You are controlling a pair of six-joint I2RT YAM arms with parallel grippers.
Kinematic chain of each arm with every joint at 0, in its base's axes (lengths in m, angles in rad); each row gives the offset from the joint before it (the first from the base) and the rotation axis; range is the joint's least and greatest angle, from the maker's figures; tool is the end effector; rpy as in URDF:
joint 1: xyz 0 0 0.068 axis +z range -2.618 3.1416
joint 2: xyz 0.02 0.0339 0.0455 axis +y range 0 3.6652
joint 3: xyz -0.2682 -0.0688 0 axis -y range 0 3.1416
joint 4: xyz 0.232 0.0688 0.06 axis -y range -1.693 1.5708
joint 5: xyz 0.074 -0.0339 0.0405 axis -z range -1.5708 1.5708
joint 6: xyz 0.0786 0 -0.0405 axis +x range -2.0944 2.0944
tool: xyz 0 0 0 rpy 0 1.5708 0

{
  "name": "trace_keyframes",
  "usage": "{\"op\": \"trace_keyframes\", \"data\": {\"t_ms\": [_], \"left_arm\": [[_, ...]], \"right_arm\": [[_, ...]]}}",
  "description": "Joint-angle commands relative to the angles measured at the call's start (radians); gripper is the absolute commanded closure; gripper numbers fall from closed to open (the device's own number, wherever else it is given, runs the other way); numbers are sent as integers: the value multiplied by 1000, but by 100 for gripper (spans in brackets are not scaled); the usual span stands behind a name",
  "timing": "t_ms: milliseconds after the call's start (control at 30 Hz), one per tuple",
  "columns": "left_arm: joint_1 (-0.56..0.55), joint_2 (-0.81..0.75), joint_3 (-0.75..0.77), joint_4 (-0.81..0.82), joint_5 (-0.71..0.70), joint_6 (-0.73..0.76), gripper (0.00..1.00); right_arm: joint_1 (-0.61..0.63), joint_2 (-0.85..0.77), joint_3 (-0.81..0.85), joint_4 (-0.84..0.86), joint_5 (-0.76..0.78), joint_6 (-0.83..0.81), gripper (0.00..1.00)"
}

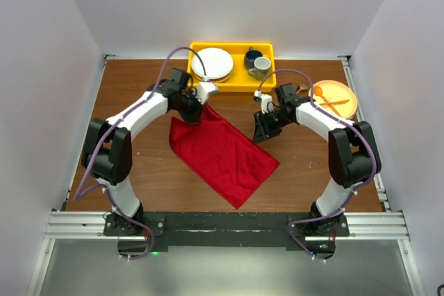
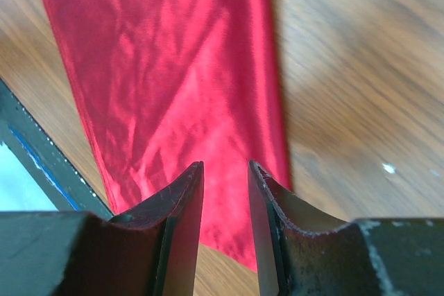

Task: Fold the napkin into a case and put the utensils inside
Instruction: Fold the rectangle-folded napkin at the center of the board.

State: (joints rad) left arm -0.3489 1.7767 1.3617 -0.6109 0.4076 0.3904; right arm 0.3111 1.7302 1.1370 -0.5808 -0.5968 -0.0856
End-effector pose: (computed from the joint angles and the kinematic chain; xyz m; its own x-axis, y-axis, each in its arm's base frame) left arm 0.3531 -0.1616 0.2124 -0.5503 0.5720 -0.6083 0.7746 0.6216 -0.1162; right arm 0.3123 0.1468 0.1701 -0.8355 -0.3429 -0.4294 -0.5333 0.6942 0.4834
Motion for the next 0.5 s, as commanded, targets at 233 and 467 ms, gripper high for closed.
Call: {"op": "trace_keyframes", "data": {"t_ms": [233,467], "left_arm": [[-324,-22,-98,134,206,-257,100],[-458,6,-128,283,253,-383,100]], "right_arm": [[-96,-58,12,-90,0,-22,64],[-135,-72,13,-126,46,-39,64]]}}
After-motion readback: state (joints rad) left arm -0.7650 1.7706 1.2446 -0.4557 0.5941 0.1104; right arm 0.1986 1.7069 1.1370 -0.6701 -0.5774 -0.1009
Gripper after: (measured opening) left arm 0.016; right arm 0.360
